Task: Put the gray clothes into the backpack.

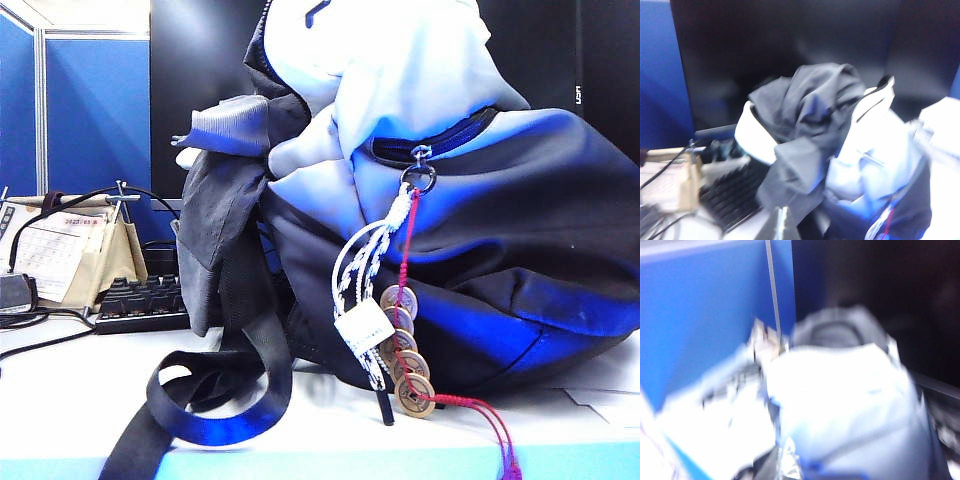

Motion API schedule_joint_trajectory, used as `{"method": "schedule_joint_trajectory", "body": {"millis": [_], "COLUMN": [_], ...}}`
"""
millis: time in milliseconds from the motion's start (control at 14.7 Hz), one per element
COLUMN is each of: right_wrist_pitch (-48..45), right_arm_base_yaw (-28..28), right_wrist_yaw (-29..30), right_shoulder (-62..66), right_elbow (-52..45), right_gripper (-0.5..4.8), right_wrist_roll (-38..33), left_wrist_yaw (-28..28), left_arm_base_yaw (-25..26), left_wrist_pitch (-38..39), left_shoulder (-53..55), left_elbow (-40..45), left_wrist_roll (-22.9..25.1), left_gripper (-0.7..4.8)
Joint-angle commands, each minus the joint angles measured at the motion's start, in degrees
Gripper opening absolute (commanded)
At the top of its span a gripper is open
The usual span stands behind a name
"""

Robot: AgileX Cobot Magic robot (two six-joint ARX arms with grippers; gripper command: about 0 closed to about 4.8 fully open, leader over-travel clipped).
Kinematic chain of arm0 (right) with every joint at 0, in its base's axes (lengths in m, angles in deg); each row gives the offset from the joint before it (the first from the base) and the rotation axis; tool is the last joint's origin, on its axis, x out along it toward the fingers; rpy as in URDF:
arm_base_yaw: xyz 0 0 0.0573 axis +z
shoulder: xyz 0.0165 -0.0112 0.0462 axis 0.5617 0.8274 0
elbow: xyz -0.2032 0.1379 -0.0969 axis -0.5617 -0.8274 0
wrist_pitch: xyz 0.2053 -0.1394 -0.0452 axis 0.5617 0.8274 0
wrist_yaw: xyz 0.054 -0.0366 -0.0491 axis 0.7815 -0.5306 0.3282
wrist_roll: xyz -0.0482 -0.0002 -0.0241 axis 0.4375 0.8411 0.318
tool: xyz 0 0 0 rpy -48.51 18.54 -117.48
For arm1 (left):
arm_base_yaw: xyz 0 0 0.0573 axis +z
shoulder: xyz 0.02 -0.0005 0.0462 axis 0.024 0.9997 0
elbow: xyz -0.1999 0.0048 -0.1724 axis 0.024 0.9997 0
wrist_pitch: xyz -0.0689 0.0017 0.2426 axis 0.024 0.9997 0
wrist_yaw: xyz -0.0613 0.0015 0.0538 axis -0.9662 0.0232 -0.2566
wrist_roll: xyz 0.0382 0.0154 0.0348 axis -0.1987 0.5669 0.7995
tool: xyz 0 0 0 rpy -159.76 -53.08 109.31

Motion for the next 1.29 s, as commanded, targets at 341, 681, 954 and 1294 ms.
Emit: {"method": "schedule_joint_trajectory", "body": {"millis": [341, 681, 954, 1294], "right_wrist_pitch": [-30.12, -65.46, -69.83, -70.73], "right_arm_base_yaw": [-0.04, -0.09, -0.09, -0.15], "right_wrist_yaw": [-2.86, -14.05, -24.41, -33.31], "right_shoulder": [-11.69, -15.96, -15.63, -15.61], "right_elbow": [-27.65, -58.40, -71.17, -74.75], "right_gripper": [-0.07, -0.07, -0.05, 0.63], "right_wrist_roll": [-8.87, -13.51, -14.05, -11.32], "left_wrist_yaw": [9.53, 3.08, 2.75, -0.57], "left_arm_base_yaw": [0.02, 0.02, 0.02, -0.04], "left_wrist_pitch": [-10.32, -30.97, -36.39, -49.24], "left_shoulder": [-13.49, -13.51, -13.53, -13.53], "left_elbow": [13.27, 34.93, 48.63, 58.29], "left_wrist_roll": [-10.10, -19.47, -20.13, -16.11], "left_gripper": [-0.06, -0.06, -0.06, -0.06]}}
